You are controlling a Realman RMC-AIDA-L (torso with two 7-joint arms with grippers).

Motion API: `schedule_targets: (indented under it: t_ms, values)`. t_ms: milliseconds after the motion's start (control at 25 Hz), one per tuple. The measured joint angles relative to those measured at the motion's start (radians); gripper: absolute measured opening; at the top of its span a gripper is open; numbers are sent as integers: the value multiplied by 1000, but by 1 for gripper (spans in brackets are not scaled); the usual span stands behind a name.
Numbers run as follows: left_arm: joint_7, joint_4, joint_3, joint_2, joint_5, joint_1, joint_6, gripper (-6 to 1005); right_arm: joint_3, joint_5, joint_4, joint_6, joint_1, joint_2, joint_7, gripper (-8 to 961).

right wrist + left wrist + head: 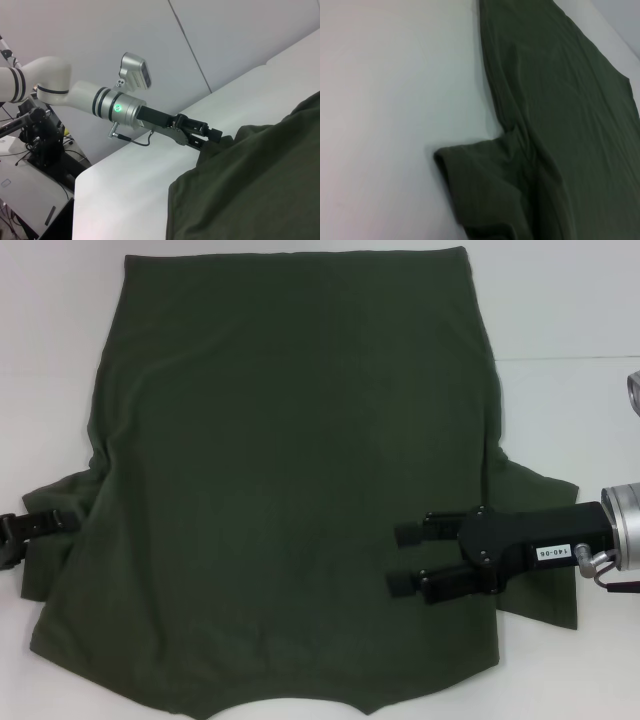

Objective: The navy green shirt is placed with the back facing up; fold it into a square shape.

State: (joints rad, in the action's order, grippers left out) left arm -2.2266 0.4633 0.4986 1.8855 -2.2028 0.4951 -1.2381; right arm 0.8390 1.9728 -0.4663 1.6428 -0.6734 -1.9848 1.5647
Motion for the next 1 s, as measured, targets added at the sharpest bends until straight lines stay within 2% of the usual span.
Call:
schedule_targets:
  t_ms: [200,840,960,1000]
  values:
    - [0,0,6,0,0,0,8,819,0,0,0,0,0,0,0,942]
    - [-6,0,24,1,0,-1,14,536,0,2,0,0,-6,-2,-1,942]
    - [-5,0,29,0,0,0,12,535,0,2,0,0,-7,-2,-2,942]
    - [-10,0,34,-3,0,0,11,505,0,2,0,0,-7,-2,-2,942]
